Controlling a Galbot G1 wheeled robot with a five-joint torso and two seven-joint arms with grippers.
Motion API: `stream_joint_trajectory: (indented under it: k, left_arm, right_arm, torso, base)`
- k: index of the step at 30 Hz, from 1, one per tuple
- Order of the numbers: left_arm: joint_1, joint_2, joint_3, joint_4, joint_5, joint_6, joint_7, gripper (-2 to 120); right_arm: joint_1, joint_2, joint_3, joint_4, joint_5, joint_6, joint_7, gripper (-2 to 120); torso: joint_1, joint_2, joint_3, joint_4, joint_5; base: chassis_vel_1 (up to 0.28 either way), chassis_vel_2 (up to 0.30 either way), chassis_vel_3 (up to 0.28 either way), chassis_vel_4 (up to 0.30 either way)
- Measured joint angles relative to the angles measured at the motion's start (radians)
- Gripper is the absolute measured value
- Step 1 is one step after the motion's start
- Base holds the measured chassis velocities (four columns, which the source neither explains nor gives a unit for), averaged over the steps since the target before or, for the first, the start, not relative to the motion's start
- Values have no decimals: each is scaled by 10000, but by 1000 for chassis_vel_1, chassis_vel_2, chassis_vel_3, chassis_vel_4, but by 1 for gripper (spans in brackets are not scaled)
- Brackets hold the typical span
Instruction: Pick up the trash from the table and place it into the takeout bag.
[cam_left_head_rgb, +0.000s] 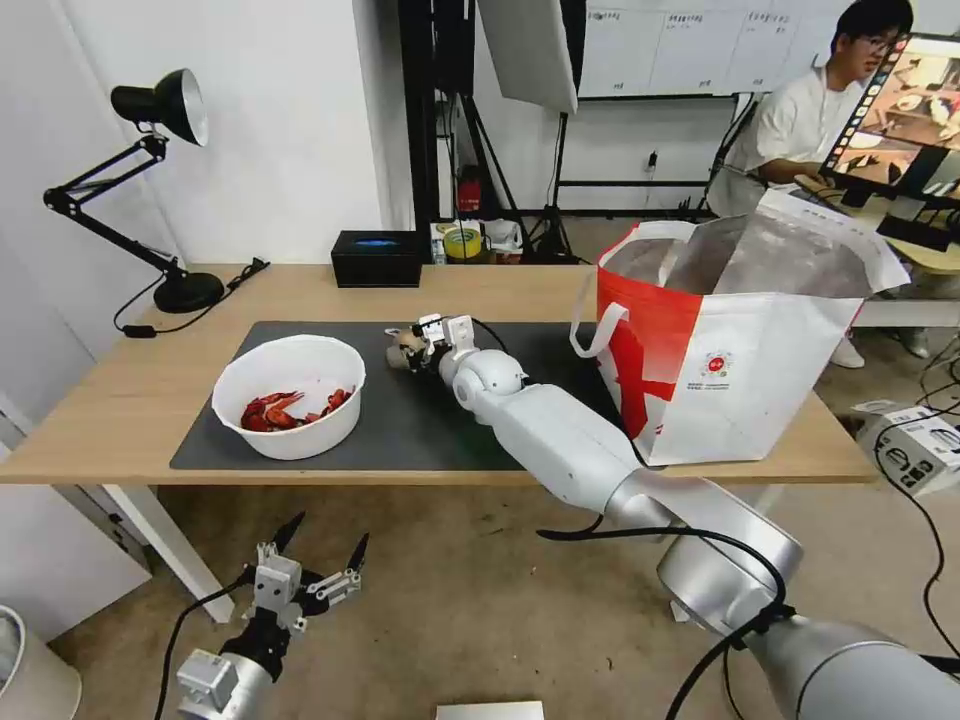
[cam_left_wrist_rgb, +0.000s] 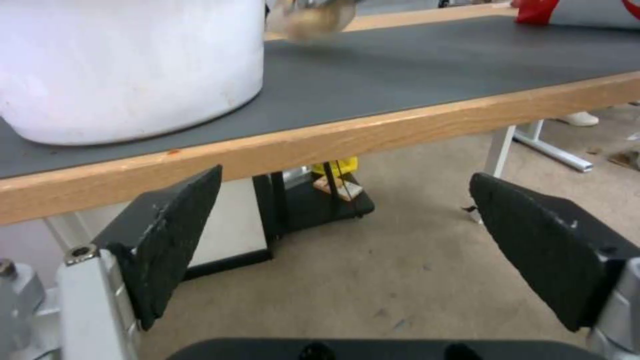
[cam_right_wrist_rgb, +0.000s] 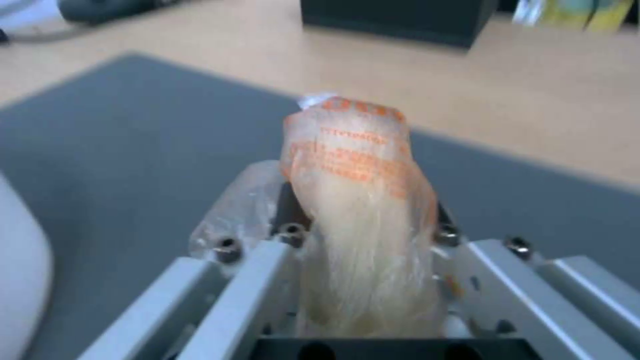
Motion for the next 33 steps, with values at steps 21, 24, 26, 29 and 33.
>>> stream_joint_trajectory:
  k: [21,24,26,29,33]
  left_arm:
    - [-11,-110,276,-520,10,274,-79,100]
    - [-31,-91,341,-583,4,310,-87,100]
    - [-41,-88,391,-644,-11,324,-89,100]
    - [-40,-175,435,-775,-252,415,-115,100]
    - [-67,-218,524,-831,-403,472,-155,100]
  right_arm:
    - [-5776,-5959,3869,10314,662,1002,609,7]
    - [-6423,-6465,4778,11078,637,1217,533,7]
    - [-6761,-6877,5373,11619,637,1455,530,7]
    - [-6977,-7250,5921,12116,637,1607,659,7]
    - [-7031,-7551,6426,12268,353,1794,964,7]
  torso:
    - [-1,0,-1,-6,4]
    - [-1,1,-2,-8,3]
    - [-1,1,-1,-6,2]
    - [-1,1,-1,-5,1]
    - [-1,1,-1,-4,2]
  base:
    - [0,0,0,0]
    - [0,0,0,0]
    - [0,0,0,0]
    - [0,0,0,0]
    - [0,0,0,0]
